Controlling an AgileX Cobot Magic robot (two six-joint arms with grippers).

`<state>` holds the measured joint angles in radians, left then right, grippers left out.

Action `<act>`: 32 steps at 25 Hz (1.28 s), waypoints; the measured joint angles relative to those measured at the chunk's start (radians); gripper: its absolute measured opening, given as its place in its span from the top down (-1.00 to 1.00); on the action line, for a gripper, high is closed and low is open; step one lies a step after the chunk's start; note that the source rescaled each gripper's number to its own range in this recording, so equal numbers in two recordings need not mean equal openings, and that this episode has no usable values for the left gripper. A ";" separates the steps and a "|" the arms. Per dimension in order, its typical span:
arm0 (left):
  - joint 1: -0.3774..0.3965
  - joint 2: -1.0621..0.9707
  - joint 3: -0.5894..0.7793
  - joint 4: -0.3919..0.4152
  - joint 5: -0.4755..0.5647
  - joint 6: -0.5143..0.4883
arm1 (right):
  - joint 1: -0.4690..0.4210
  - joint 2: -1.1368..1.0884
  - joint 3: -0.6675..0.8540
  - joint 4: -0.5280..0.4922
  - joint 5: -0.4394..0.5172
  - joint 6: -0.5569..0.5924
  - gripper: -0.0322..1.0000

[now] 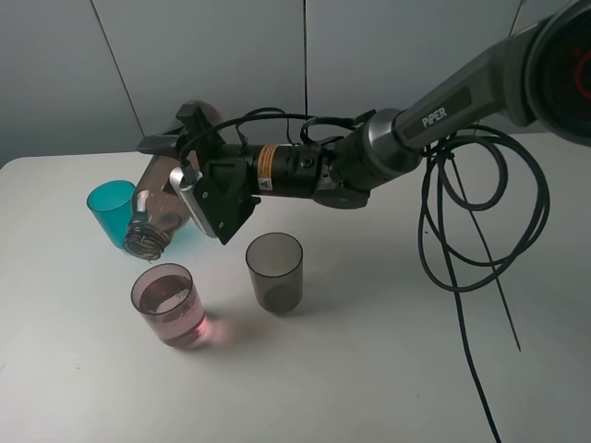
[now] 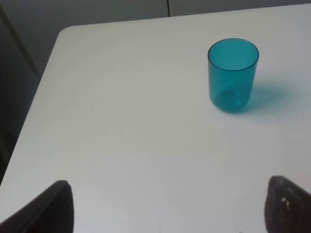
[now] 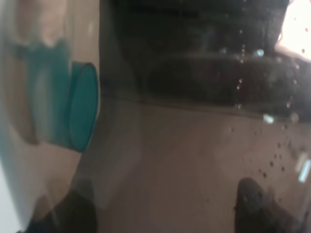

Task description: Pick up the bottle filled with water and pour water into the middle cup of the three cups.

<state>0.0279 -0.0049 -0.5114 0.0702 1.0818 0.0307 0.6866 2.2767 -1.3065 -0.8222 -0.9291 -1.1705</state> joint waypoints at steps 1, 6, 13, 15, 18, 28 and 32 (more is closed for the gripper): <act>0.000 0.000 0.000 0.000 0.000 0.000 | 0.000 -0.002 0.000 -0.005 0.000 0.024 0.94; 0.000 0.000 0.000 0.000 0.000 0.000 | 0.000 -0.024 0.000 -0.025 0.011 0.191 0.94; 0.000 0.000 0.000 0.000 0.000 0.000 | -0.013 -0.082 0.000 -0.018 0.074 0.670 0.94; 0.000 0.000 0.000 0.000 0.000 0.000 | -0.035 -0.105 0.000 0.003 0.097 0.840 0.94; 0.000 0.000 0.000 0.000 0.000 0.000 | -0.077 -0.153 0.000 0.033 0.133 1.091 0.94; 0.000 0.000 0.000 0.000 0.000 0.000 | -0.270 -0.292 0.131 0.150 0.159 1.436 0.94; 0.000 0.000 0.000 0.000 0.000 0.000 | -0.367 -0.333 0.246 0.186 0.091 1.440 0.94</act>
<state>0.0279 -0.0049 -0.5114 0.0702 1.0818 0.0307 0.3193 1.9435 -1.0609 -0.6362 -0.8376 0.2691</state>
